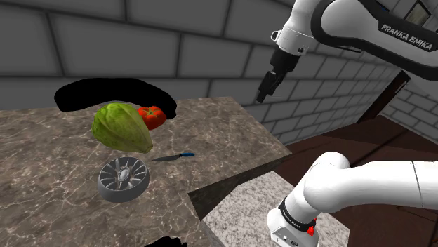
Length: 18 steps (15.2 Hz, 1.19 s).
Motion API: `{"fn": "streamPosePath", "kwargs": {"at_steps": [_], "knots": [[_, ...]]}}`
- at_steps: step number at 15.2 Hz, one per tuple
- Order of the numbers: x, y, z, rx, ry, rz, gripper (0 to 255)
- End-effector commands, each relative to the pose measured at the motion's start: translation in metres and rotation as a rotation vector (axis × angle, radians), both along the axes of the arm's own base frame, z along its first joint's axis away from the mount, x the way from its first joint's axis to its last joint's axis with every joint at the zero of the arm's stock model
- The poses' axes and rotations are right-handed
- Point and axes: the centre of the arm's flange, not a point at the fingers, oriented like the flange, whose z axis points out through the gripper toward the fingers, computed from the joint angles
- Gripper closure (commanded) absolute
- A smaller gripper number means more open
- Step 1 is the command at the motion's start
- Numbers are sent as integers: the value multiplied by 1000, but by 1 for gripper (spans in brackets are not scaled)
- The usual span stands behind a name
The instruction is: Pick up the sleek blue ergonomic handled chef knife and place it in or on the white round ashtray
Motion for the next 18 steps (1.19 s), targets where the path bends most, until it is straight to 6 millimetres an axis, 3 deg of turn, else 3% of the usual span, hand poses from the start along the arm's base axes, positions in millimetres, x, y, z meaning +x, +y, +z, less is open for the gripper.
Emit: {"fn": "streamPosePath", "kwargs": {"at_steps": [1, 10, 18], "knots": [[0, 0, 0, 0, 0, 0, 0], [82, 52, -78, -44, 48, 333, 0], [134, 115, -153, -83, 91, 630, 0]]}}
